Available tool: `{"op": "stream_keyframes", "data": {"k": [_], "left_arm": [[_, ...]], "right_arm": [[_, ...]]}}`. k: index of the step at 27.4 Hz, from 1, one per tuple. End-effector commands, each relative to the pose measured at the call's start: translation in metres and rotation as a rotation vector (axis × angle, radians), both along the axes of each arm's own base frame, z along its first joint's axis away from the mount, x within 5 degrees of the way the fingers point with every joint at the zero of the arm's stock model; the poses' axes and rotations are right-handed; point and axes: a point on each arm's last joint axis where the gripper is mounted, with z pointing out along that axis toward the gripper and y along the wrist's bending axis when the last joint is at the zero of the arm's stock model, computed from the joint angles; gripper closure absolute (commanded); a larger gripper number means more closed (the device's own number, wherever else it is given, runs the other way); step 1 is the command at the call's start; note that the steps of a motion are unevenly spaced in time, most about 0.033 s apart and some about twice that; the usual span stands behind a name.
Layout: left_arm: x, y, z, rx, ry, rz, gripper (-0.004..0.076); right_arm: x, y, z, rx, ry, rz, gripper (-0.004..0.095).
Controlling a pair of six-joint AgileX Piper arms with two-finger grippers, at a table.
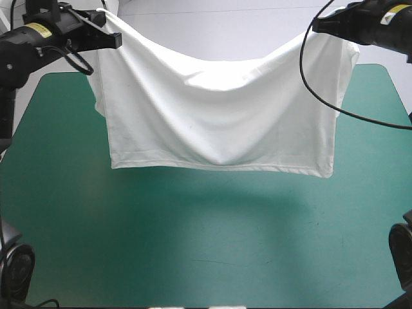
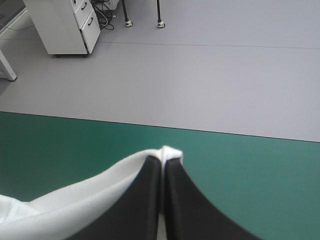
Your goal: Fold the cloth
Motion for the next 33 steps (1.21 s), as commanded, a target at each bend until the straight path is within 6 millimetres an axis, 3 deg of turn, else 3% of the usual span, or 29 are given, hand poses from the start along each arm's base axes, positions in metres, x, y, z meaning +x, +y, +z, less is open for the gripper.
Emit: {"op": "stream_keyframes", "data": {"k": [1,8,12,15,21,27,30,33], "left_arm": [[0.019,0.000,0.012,-0.054,-0.190,0.042,0.0733],[0.063,-0.002,0.001,-0.084,-0.324,0.092,0.0733],[0.082,-0.004,-0.010,-0.076,-0.306,0.097,0.0733],[0.098,-0.008,-0.035,-0.041,-0.179,0.082,0.0733],[0.125,-0.015,-0.106,0.008,0.244,0.063,0.0733],[0.119,-0.014,-0.163,0.028,0.558,0.082,0.0733],[0.089,-0.010,-0.209,0.046,0.705,0.092,0.0733],[0.059,-0.008,-0.242,0.086,0.845,0.053,0.0733]], "right_arm": [[0.019,0.000,0.008,0.006,-0.164,-0.016,0.0927],[0.059,0.004,-0.001,0.005,-0.288,-0.024,0.0927],[0.075,0.006,-0.017,-0.004,-0.223,-0.021,0.0927],[0.090,0.008,-0.040,-0.010,-0.104,-0.016,0.0927],[0.115,0.014,-0.101,0.001,0.271,0.004,0.0927],[0.126,0.020,-0.148,0.029,0.477,0.028,0.0927],[0.112,0.021,-0.207,0.039,0.722,0.026,0.0927],[0.089,0.020,-0.249,0.035,0.892,0.030,0.0927]]}}
